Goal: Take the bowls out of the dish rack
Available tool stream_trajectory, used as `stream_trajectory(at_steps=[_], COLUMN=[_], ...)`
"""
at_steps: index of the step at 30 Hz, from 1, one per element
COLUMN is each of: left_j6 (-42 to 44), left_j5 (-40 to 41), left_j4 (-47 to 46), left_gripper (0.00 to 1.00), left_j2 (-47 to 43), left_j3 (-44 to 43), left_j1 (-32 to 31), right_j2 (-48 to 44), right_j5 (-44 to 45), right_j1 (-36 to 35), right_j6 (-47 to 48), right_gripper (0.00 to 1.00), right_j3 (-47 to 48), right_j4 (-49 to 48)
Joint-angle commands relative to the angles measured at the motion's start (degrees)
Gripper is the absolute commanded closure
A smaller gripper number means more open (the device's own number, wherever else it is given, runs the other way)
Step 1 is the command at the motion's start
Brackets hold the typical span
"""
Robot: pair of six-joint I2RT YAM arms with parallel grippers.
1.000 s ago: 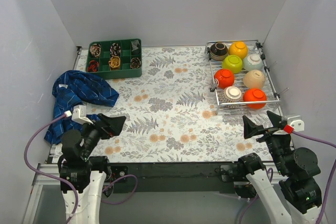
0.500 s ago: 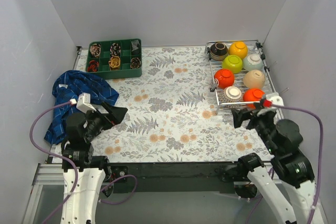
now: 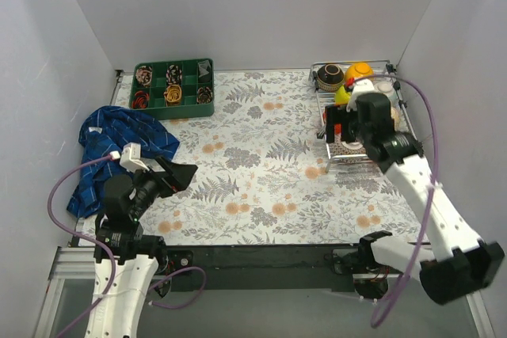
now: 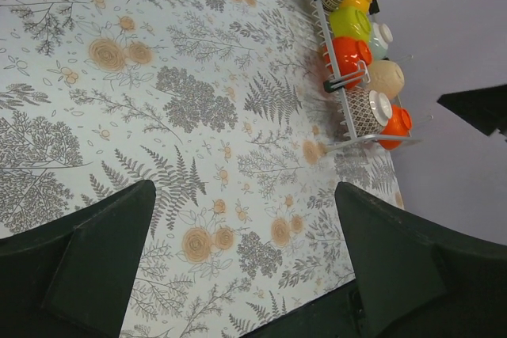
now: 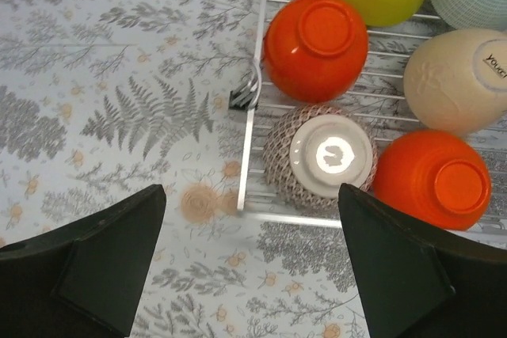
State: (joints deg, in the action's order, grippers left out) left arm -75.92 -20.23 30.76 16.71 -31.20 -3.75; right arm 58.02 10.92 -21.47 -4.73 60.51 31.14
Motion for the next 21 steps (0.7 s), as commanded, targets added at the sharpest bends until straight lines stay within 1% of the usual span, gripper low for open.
stream_trajectory(at_steps=[1,2,4,5,8,13,17,21], left_j6=[-1.2,-1.4,-1.5,-1.4,-1.4,-1.2,-1.3,-1.1], left_j5=[3.4,3.9,4.2,4.1,3.9,4.0,4.5,3.1], left_j4=[-0.9,-0.9,-1.0,-1.0,-1.7,-1.8,-1.8,-1.8], left_gripper=[0.02,0.02,0.02,0.02,0.02,0.02,0.02,0.02], left_j2=[-2.3,-3.1,-3.7,-4.0,-5.2,-5.1,-3.6,-1.4], left_j3=[1.3,1.3,1.4,1.6,1.9,2.2,2.2,2.0], left_j1=[-3.1,-3.7,-5.0,-5.3,-5.4,-5.4,-5.4,-5.4], right_j2=[11.9,16.5,20.8,24.5,29.9,36.6,41.7,44.7], right_j5=[2.2,0.8,-1.9,-5.3,-12.2,-14.3,-17.8,-19.5], right_j1=[6.0,9.1,12.3,15.3,19.7,21.8,25.3,26.5], right_j6=[-1.3,-3.5,-4.9,-5.7,-8.8,-10.4,-12.1,-11.7], right_gripper=[0.02,0.01,0.01,0.02,0.01,0.01,0.01,0.01], right_j3=[10.7,12.7,17.9,19.2,23.2,26.1,26.1,24.7], right_j4=[2.3,3.1,6.0,6.7,6.9,5.3,3.2,1.1])
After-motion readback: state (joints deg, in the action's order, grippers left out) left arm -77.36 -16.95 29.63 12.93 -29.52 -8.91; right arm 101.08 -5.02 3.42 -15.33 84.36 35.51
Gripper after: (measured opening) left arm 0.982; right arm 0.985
